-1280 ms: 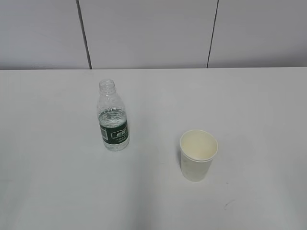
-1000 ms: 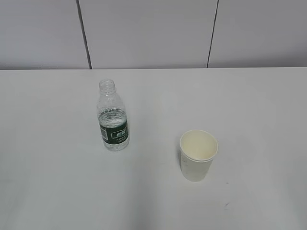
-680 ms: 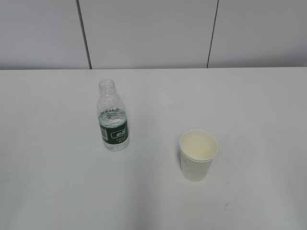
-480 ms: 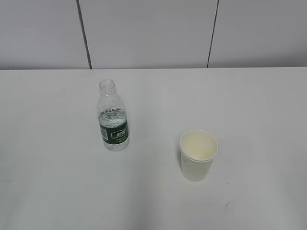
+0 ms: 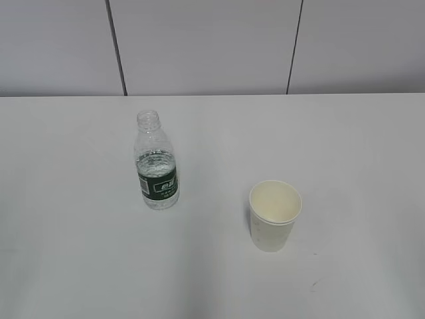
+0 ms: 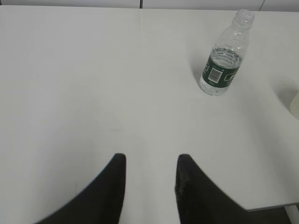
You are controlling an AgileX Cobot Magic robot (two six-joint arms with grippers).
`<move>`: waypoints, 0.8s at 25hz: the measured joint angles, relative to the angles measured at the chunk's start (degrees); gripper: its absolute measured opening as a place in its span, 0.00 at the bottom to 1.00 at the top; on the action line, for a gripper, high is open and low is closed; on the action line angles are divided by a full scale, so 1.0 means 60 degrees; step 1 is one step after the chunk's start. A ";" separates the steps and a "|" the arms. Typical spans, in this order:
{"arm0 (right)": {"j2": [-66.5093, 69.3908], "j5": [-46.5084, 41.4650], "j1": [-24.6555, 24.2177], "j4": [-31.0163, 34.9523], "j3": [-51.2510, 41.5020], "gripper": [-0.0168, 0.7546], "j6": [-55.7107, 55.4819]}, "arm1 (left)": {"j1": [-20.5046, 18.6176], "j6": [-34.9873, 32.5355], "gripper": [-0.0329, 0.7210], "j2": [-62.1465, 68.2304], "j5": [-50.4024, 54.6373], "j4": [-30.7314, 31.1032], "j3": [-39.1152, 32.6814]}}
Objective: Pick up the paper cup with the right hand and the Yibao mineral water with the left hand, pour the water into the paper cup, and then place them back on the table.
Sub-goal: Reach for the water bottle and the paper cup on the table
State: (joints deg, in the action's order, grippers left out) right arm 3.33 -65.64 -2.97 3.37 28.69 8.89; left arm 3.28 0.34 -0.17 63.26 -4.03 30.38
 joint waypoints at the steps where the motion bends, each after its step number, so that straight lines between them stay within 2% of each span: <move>1: 0.0052 0.0045 0.0000 0.0017 0.0000 0.78 0.0000 | 0.0000 0.0000 0.36 0.0000 0.0000 0.0000 0.0000; 4: 0.0090 0.0402 0.0000 0.0017 0.0116 0.78 0.0000 | 0.0000 0.0000 0.36 0.0000 0.0000 0.0000 0.0000; 7: 0.0090 0.1668 0.0000 0.0017 0.0081 0.78 0.0145 | 0.0000 0.0000 0.39 0.0000 0.0000 0.0000 0.0000; 9: 0.0133 0.2596 0.0000 0.0017 -0.0130 0.78 0.0199 | 0.0000 0.0000 0.49 0.0000 0.0000 0.0000 0.0000; 12: 0.0420 0.3693 0.0000 0.0098 -0.0508 0.78 0.0224 | 0.0000 0.0000 0.71 0.0000 0.0000 0.0000 0.0000; 14: 0.0705 0.4404 0.0000 0.0338 -0.0803 0.78 0.0380 | 0.0000 0.0000 0.79 0.0000 -0.0007 -0.0055 0.0000; 17: 0.1279 0.5607 0.0000 0.1070 -0.1188 0.78 0.1168 | 0.0000 0.0000 0.79 0.0000 -0.0380 -0.0277 0.0080; 20: 0.2066 0.6711 0.0000 0.2023 -0.1402 0.78 0.2403 | 0.0000 -0.0248 0.77 0.0009 -0.2388 -0.0588 0.0010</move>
State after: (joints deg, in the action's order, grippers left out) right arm 15.72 -25.37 -2.97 15.52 20.27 23.32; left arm 3.28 -1.15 -0.12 48.93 -7.56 30.45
